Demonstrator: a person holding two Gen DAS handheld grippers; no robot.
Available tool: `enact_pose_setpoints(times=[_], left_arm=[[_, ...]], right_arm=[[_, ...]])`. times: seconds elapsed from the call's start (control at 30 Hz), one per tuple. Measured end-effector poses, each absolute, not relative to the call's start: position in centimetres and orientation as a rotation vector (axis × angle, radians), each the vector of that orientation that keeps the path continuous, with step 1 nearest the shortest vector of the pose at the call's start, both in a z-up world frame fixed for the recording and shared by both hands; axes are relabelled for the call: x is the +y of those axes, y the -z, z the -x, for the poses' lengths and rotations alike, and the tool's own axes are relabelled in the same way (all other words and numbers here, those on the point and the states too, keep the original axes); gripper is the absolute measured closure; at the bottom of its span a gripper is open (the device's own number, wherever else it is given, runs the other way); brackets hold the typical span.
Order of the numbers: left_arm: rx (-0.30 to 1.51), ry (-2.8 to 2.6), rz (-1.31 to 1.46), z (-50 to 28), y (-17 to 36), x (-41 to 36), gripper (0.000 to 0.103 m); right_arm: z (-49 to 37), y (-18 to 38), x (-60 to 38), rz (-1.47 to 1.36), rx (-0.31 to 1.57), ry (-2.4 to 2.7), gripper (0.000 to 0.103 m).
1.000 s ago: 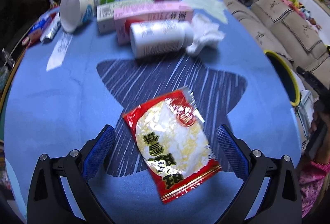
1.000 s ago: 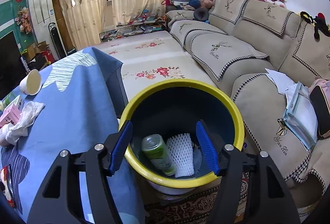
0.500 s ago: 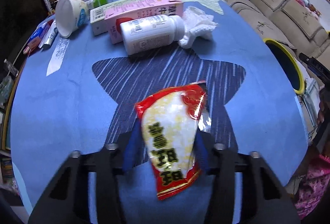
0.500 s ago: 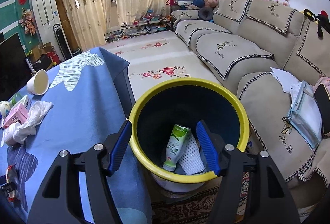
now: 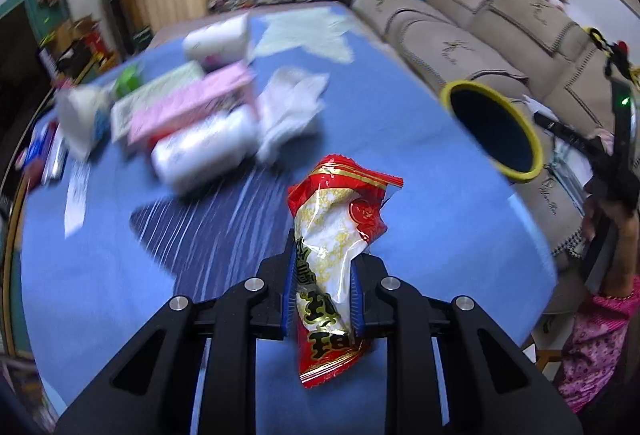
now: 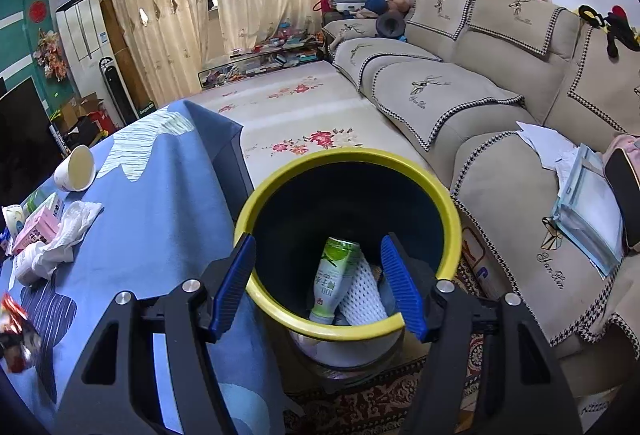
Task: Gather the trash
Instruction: 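Carry the snack bag over the yellow bin and open the left gripper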
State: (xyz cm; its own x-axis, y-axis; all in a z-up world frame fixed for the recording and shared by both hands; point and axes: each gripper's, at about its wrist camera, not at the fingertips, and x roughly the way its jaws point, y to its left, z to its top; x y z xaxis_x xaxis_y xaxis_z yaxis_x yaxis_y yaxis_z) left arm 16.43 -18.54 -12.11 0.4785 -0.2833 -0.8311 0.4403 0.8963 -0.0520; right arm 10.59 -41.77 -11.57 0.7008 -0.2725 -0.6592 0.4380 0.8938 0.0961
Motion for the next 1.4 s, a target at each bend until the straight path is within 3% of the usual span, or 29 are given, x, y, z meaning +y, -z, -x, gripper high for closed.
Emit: enact_pose_setpoints(times=[0.3,0.6,0.87,1.13,1.3,1.4], left_arm=[[0.877,0.683,-0.306,-19.6,8.2,-30.6,0.081],[0.934,0.848,-0.349,-24.1,9.7,-44.6,0.076],[0.963,0.859,-0.406,-26.1,13.7,-53.2,0.061],[0.994,0.848,-0.432,-27.2,15.9,-56.5,0.029],[0.993,0.856,-0.411,-27.4,15.3,-55.9,0.020],[0.987,0.856,-0.395,-27.3,14.6,-55.1,0.020]], right_arm=[[-6.7,11.2,-44.2,-0.286,0.676,0.455,0.040],[-4.5,11.7,-48.1,-0.347,0.681,0.525,0.038],[-2.5,12.7,-50.7,-0.384,0.695,0.582,0.037],[-1.4,13.3,-51.7,-0.407,0.701,0.597,0.037],[-1.5,13.1,-51.2,-0.407,0.700,0.588,0.037],[-1.6,13.1,-51.0,-0.403,0.703,0.582,0.037]])
